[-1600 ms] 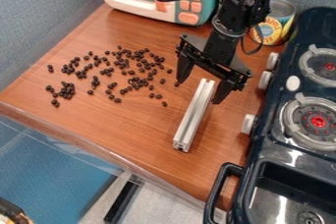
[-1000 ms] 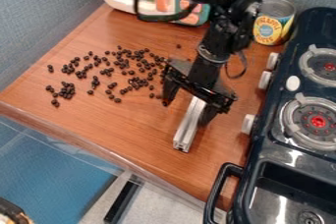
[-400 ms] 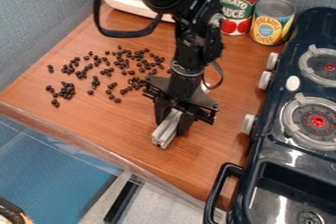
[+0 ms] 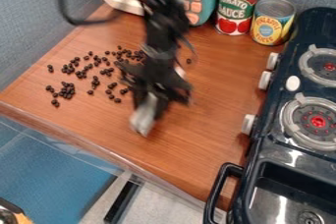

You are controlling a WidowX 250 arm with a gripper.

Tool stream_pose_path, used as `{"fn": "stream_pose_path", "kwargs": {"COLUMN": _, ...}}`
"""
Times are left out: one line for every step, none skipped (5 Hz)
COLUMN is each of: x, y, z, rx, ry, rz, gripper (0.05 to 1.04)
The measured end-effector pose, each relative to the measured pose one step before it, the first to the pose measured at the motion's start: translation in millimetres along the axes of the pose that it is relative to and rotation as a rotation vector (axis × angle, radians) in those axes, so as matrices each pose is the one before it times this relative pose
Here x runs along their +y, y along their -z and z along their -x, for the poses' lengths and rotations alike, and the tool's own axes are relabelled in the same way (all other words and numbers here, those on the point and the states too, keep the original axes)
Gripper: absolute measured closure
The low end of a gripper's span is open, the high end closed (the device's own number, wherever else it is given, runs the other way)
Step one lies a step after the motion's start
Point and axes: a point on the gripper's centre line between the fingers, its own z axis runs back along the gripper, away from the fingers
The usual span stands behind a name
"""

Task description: Sweep into pile

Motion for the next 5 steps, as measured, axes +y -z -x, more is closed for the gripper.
{"fn": "stream_pose_path", "kwargs": {"x": 35.73, "y": -20.19, "z": -2.68, "rx": -0.049, "ry": -0.1301, "rz": 0.0547, "gripper": 0.687}}
{"fn": "stream_pose_path", "kwargs": {"x": 43.38, "y": -2.06, "z": 1.42, "rx": -0.0033, "ry": -0.2282, "rz": 0.0102, "gripper": 0.687}}
{"fn": "stream_pose_path", "kwargs": {"x": 32.64, "y": 21.5, "z": 6.54, "rx": 0.083, "ry": -0.2377, "rz": -0.0377, "gripper": 0.687}}
{"fn": "stream_pose_path", "kwargs": {"x": 23.54, "y": 11.85, "z": 7.59, "rx": 0.0511, "ry": -0.2728, "rz": -0.0411, "gripper": 0.687}}
{"fn": "stream_pose_path", "kwargs": {"x": 20.72, "y": 6.94, "z": 12.2, "rx": 0.084, "ry": -0.2382, "rz": -0.0295, "gripper": 0.687}}
